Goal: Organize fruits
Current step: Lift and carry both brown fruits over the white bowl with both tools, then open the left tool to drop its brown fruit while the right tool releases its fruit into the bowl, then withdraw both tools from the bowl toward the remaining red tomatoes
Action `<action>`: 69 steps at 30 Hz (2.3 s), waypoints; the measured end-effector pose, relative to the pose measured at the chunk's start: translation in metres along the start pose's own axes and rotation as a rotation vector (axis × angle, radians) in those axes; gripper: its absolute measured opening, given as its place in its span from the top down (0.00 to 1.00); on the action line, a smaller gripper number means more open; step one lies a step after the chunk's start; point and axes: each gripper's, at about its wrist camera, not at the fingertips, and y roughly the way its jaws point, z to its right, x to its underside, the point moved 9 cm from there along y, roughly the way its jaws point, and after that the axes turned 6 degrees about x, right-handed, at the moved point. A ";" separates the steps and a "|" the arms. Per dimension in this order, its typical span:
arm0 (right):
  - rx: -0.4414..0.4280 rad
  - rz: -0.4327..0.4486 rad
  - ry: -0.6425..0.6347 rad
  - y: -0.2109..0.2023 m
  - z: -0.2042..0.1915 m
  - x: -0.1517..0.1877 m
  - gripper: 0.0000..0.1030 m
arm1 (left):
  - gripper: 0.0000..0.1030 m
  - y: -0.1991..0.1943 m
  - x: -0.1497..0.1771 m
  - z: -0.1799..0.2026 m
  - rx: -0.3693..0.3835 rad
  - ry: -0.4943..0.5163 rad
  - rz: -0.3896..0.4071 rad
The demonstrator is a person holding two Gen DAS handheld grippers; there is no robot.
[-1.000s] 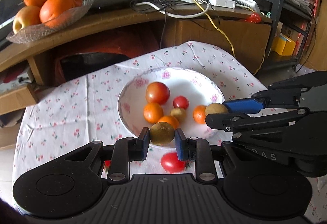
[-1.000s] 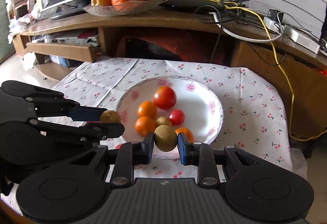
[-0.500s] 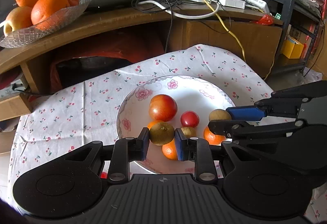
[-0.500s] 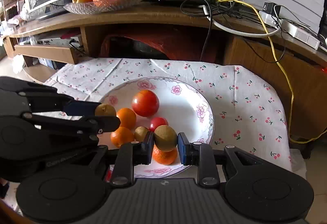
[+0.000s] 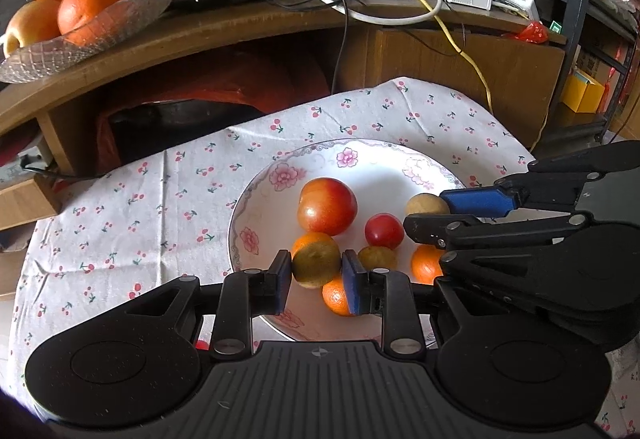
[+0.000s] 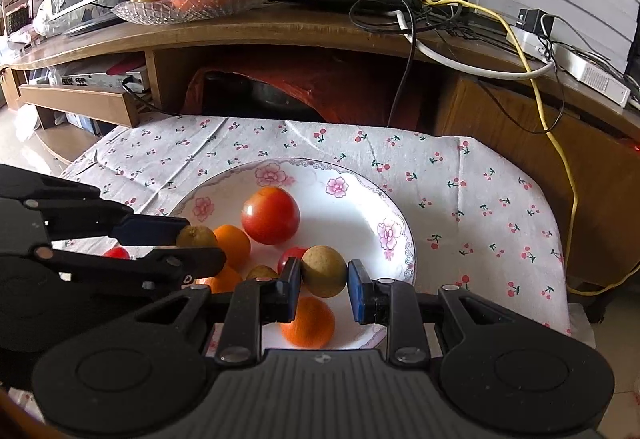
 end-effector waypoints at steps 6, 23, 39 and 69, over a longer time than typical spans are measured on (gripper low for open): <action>0.001 -0.001 0.010 0.000 0.001 -0.002 0.72 | 0.64 0.001 -0.001 -0.001 -0.006 -0.008 0.001; 0.010 0.019 0.023 -0.005 0.003 -0.006 0.72 | 0.57 -0.003 -0.004 -0.003 -0.020 -0.017 0.018; 0.020 0.034 0.034 -0.011 0.004 -0.010 0.72 | 0.48 -0.016 -0.011 -0.006 -0.024 -0.030 0.053; -0.113 0.045 -0.027 -0.053 -0.047 0.006 0.72 | 0.42 -0.041 0.034 -0.062 -0.029 -0.069 -0.018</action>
